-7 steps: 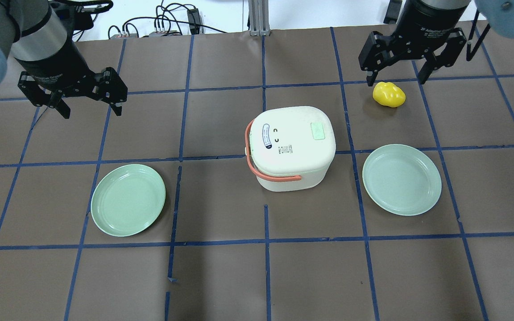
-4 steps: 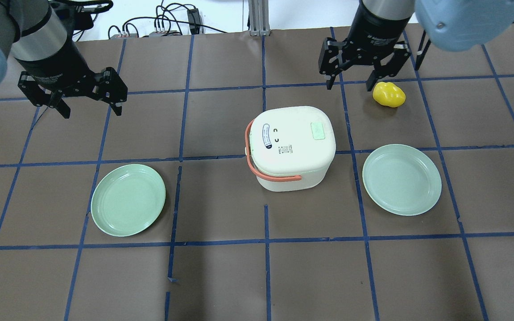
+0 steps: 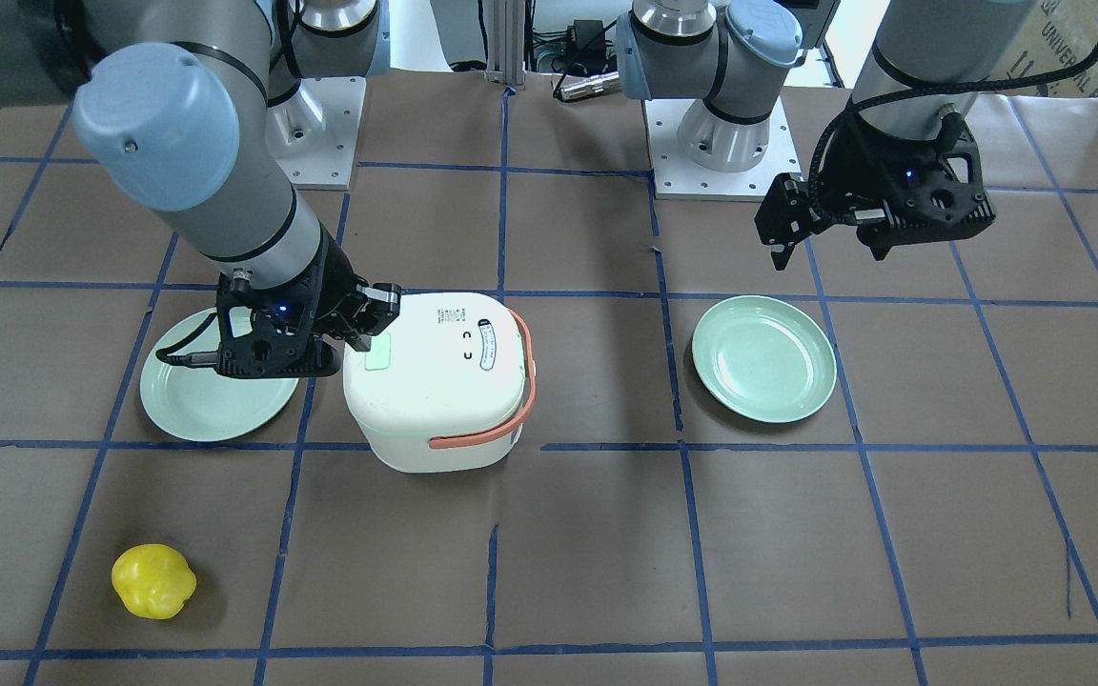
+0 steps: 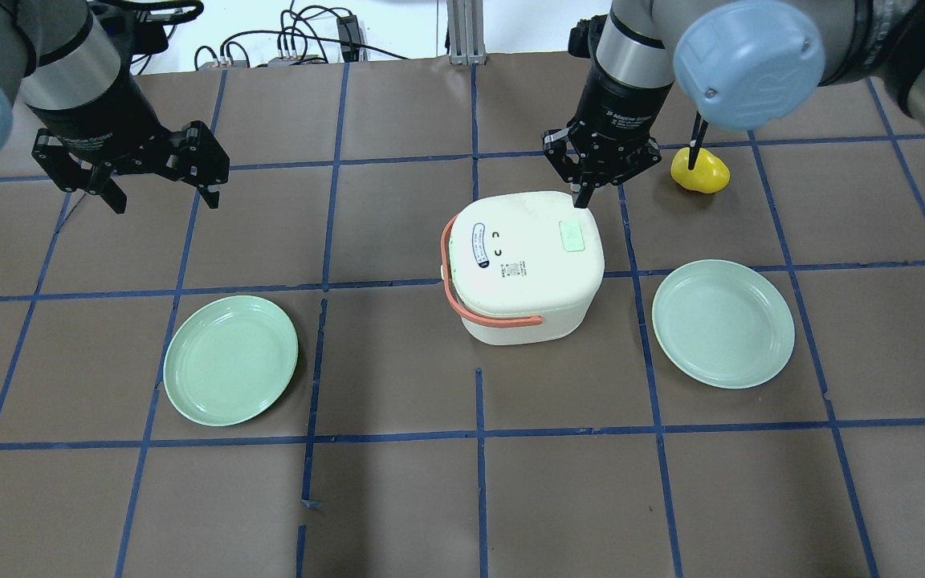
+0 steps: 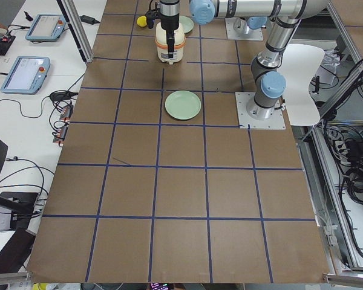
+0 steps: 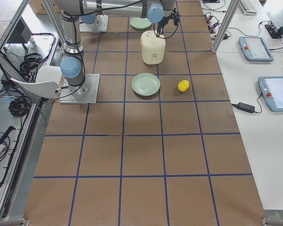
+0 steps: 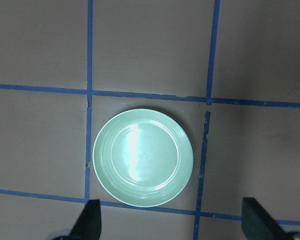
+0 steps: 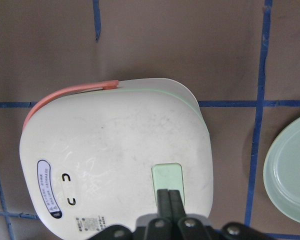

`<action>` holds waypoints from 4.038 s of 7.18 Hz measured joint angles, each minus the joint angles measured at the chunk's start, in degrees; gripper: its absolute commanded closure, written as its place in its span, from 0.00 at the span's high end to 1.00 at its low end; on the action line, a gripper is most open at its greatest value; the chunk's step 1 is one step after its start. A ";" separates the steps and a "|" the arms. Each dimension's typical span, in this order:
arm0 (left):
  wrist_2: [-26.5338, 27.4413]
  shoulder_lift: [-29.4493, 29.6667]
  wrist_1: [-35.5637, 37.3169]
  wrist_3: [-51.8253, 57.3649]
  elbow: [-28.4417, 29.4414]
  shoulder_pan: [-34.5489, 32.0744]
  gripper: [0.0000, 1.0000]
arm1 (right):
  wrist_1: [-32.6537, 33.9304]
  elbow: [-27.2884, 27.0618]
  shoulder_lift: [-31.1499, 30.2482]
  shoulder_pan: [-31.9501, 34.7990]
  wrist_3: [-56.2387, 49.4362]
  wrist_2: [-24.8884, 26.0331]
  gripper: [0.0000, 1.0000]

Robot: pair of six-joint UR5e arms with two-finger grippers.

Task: Press rice cooker button

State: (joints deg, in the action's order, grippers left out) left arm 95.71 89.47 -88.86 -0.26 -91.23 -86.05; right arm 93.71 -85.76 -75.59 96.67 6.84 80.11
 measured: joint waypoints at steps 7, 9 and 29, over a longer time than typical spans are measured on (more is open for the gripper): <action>-0.02 0.00 0.00 0.00 0.00 0.00 1.00 | 4.20 -2.87 0.62 0.01 0.19 0.10 0.11; -0.04 0.00 0.00 0.00 0.00 0.00 1.00 | 4.20 -2.90 0.58 0.01 0.19 0.11 0.11; -0.02 0.00 0.00 0.00 0.00 0.00 1.00 | -2.82 0.10 -0.93 0.54 3.88 0.19 0.14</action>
State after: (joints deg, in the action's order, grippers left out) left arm 95.69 89.48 -88.86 -0.26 -91.23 -86.04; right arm 90.89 -85.66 -76.51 97.21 10.71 80.29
